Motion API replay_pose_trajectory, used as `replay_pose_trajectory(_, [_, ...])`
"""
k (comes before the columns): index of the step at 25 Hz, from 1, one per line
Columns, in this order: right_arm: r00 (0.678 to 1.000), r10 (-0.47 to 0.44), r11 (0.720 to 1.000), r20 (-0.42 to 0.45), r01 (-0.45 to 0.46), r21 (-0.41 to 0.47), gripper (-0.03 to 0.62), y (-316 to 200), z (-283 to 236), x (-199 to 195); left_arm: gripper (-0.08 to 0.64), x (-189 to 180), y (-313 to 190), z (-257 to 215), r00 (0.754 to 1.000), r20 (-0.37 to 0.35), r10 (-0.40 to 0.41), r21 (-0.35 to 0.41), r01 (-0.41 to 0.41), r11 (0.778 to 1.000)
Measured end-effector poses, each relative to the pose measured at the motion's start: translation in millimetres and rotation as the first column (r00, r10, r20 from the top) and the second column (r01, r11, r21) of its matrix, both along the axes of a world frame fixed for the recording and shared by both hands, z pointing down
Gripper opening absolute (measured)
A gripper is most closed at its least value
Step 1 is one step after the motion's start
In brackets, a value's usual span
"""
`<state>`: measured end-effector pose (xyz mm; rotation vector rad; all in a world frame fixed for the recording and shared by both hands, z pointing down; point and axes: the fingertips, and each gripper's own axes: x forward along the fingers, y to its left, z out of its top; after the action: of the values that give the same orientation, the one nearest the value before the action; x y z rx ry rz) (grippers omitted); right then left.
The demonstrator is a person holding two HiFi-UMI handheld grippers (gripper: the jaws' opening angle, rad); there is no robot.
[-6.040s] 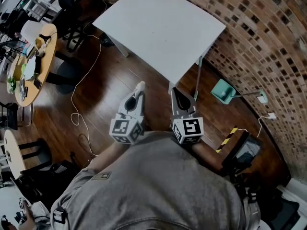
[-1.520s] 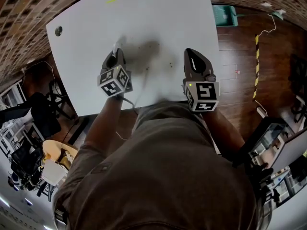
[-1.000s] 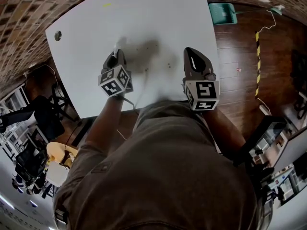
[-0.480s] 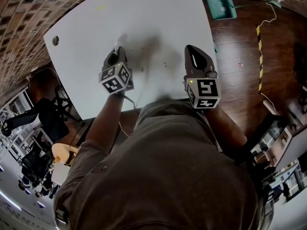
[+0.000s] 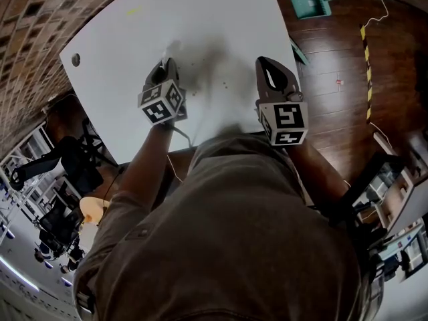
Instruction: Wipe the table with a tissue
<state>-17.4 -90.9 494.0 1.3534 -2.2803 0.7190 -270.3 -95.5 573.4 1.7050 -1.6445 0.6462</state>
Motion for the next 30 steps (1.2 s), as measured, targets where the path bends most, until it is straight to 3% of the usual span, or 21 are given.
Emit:
replay_pose_trajectory(7, [1.0,-0.001,1.0,0.015,0.001,0.001,0.014,0.0,-0.7,4.5,0.034,25.0,-2.1,-2.1,0.997,-0.027,0.071,-0.02,-0.072,0.997])
replay_pose_trajectory(14, [1.0,-0.001,1.0,0.017,0.001,-0.001,0.014,2.2,-4.3,7.4,0.035,25.1,-0.7,-5.1,0.997,-0.018,0.072,-0.015,-0.072,0.997])
replay_pose_trajectory(30, [0.999,-0.047,0.999,-0.018,0.048,0.022,0.014,12.5,-12.0,-3.8,0.035,-11.8,19.6,-2.7,1.0,0.009,-0.012,-0.011,0.012,1.0])
